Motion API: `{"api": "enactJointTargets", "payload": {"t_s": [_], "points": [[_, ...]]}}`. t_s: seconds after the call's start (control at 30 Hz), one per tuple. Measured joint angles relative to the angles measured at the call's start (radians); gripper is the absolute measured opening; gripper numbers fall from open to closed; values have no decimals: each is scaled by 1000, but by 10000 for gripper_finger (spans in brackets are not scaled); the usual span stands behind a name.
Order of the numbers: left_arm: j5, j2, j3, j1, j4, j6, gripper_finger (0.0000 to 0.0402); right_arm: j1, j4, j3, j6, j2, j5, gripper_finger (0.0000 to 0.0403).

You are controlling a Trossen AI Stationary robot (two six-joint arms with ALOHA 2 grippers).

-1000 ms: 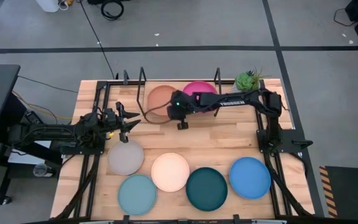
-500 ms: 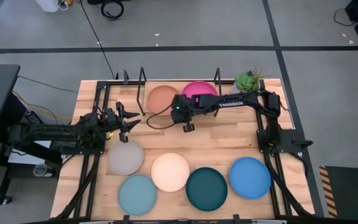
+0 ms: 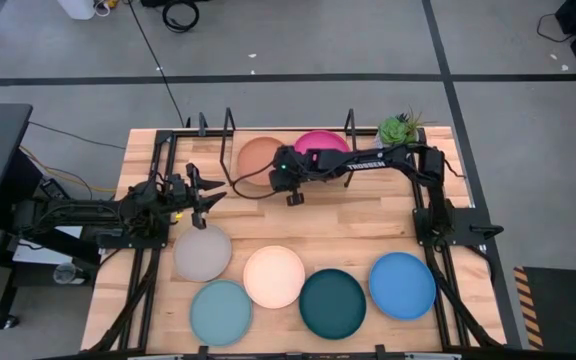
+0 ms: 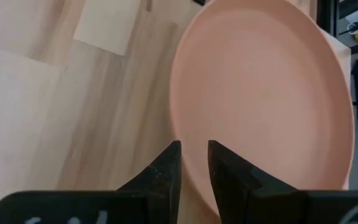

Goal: Place and stack plates onto a shelf
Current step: Put the brown plate on the shelf

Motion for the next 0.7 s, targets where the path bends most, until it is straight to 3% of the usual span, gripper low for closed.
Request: {"api": "enactJointTargets", "payload": {"t_s": [0.37,0.57,0.7], "points": [[0,-1,0,0,0,1,141,3,16,0,-57,0,-4,85],[0,0,0,0,0,1,141,18,17,0,-127,-1,-84,85],[0,0,0,0,0,1,141,10,18,0,-134,16,-43,85]]}}
